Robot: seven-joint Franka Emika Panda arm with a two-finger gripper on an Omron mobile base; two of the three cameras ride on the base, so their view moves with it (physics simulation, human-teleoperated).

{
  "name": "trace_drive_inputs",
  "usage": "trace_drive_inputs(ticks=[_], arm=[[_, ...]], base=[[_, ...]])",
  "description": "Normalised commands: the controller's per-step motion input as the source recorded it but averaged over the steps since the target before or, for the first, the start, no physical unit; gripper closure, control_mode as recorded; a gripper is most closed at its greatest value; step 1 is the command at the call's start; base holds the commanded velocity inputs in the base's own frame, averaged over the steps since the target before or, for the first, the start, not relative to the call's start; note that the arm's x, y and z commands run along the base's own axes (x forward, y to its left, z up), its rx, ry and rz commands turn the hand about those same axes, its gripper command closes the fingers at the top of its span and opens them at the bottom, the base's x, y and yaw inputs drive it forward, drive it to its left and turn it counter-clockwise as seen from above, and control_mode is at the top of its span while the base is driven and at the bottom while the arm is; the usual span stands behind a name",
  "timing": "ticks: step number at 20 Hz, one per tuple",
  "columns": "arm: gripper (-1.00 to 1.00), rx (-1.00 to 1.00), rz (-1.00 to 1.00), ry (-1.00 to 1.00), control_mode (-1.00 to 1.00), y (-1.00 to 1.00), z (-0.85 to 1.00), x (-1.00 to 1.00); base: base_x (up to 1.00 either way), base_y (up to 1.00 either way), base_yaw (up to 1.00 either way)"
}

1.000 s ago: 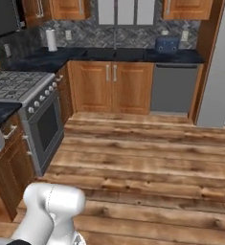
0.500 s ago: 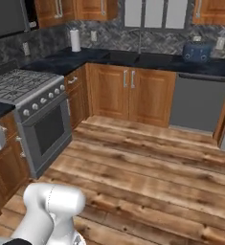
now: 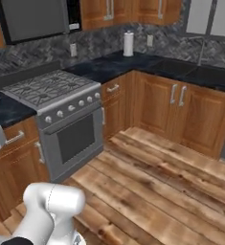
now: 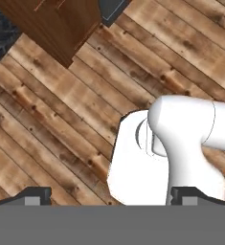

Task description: There is a bowl on the dining counter. Grab a lemon wedge from the fridge and place it in the bowl. Then get the liquor bottle and glass cup from the cabinet and place them next to the bowl.

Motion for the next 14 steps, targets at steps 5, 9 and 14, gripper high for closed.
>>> trace_drive_inputs(ticks=[5,9,14], arm=[[-1.0,0.0,0.0,0.0,1.0,0.0,0.0,0.0],[-1.0,0.0,0.0,0.0,1.0,0.0,0.0,0.0],[-1.0,0.0,0.0,0.0,1.0,0.0,0.0,0.0]], base=[[0.78,-0.52,0.55],[0.78,-0.54,0.54],[0.79,-0.54,0.54]])
